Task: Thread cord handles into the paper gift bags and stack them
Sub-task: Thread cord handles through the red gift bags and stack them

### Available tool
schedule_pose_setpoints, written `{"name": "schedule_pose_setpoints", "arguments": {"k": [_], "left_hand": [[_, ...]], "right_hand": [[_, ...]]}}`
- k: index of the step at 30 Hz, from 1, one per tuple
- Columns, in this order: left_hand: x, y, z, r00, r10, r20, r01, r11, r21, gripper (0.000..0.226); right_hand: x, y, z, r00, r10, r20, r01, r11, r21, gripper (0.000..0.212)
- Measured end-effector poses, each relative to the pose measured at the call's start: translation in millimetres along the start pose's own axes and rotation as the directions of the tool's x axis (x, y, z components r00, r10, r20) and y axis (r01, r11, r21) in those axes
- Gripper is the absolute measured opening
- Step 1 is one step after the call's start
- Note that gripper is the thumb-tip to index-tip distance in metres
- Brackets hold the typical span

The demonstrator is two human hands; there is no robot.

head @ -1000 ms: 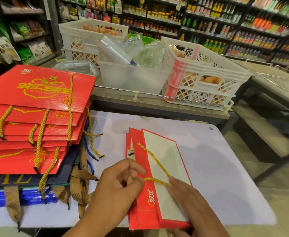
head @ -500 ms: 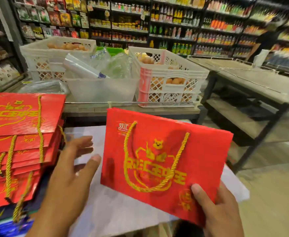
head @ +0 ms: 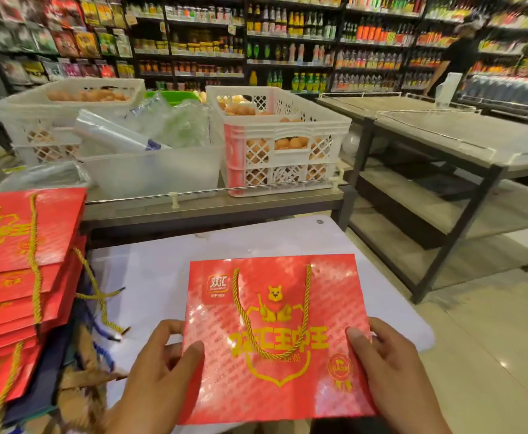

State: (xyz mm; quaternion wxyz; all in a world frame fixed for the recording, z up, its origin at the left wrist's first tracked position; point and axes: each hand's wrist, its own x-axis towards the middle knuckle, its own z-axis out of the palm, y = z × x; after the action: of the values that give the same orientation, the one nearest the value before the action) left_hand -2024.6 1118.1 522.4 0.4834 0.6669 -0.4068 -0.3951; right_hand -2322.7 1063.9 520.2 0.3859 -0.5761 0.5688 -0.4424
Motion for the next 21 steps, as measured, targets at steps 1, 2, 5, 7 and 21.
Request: {"name": "schedule_pose_setpoints", "arguments": {"k": [1, 2, 5, 7, 21], "left_hand": [[2.5, 1.9, 1.9, 1.000, -0.001, 0.018, 0.001, 1.000, 0.011, 0.014], [5.5, 4.6, 4.6, 0.999, 0.011, 0.037, -0.012, 1.000, 0.023, 0.012], [17.1, 13.4, 17.2, 0.996, 0.035, 0.076, -0.044, 0.992, 0.116, 0.012], [29.6, 21.2, 31.5, 0.994, 0.064, 0.089, -0.081, 0.976, 0.202, 0.015], [180.4, 84.5, 145.1, 0.976, 0.150, 0.159, -0.217, 0.572, 0.791, 0.028]], "right_hand": [[4.8, 1.8, -5.5, 1.000, -0.009, -0.011, 0.009, 1.000, -0.024, 0.016], [9.0, 1.1, -10.7, 1.000, -0.015, -0.026, 0.014, 0.999, -0.045, 0.017], [30.0, 0.8, -26.3, 0.996, -0.054, -0.066, 0.044, 0.989, -0.143, 0.023], [53.8, 4.0, -36.5, 0.989, -0.102, -0.103, 0.074, 0.966, -0.249, 0.029], [261.0, 43.9, -57.3, 0.983, -0.038, -0.177, -0.096, 0.716, -0.691, 0.044]]}}
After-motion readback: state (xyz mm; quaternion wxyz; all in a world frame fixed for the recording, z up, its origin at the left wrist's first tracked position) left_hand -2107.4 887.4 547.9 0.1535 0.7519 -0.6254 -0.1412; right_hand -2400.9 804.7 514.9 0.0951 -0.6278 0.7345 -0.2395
